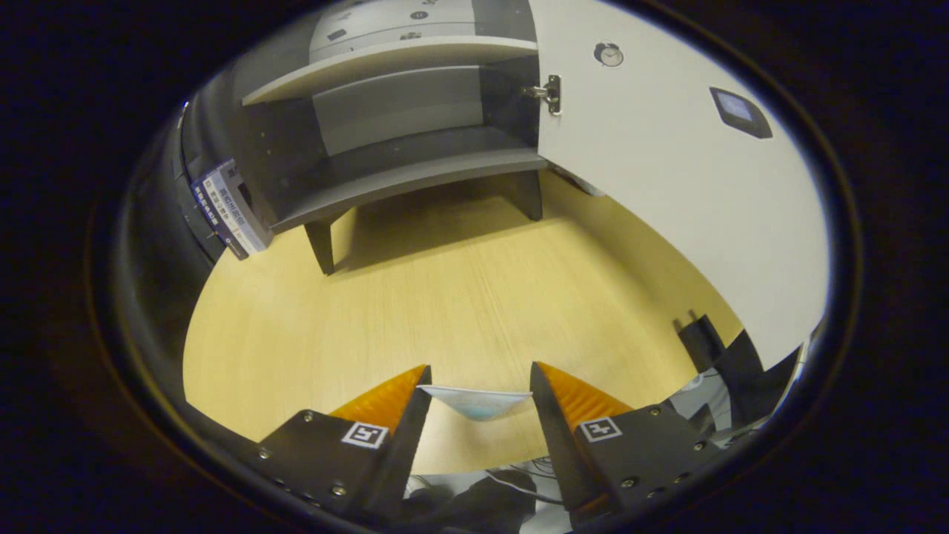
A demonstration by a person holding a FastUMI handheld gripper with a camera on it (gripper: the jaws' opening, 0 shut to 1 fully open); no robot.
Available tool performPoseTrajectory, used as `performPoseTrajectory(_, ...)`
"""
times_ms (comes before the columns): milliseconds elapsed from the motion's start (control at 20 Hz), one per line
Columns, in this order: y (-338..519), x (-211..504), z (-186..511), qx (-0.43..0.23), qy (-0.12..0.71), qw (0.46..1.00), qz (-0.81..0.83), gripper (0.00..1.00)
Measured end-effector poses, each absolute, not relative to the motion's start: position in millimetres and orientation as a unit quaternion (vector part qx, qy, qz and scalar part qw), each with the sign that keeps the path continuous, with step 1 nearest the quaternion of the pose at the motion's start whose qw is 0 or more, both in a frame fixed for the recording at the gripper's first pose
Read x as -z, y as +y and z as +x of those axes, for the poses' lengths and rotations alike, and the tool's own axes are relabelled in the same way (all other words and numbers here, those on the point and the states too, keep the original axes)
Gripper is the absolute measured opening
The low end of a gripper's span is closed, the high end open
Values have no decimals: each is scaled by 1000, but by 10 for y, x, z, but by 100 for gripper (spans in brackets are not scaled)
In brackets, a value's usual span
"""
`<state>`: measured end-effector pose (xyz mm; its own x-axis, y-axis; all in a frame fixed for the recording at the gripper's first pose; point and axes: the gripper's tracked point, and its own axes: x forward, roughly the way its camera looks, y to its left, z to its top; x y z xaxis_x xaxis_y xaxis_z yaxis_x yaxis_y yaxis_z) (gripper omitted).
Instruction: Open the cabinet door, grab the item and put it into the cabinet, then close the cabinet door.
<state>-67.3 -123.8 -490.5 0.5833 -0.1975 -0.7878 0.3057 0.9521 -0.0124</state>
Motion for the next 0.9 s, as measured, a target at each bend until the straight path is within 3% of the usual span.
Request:
performPoseTrajectory(50, -1241, 4959, -677, 145, 439, 884, 63, 79)
performPoseTrajectory(250, -1184, 5075, -628, 130, 449, 882, 65, 55)
performPoseTrajectory(400, -1127, 5080, -581, 110, 455, 883, 46, 48)
performPoseTrajectory(900, -978, 4610, -343, 77, 444, 892, 37, 48)
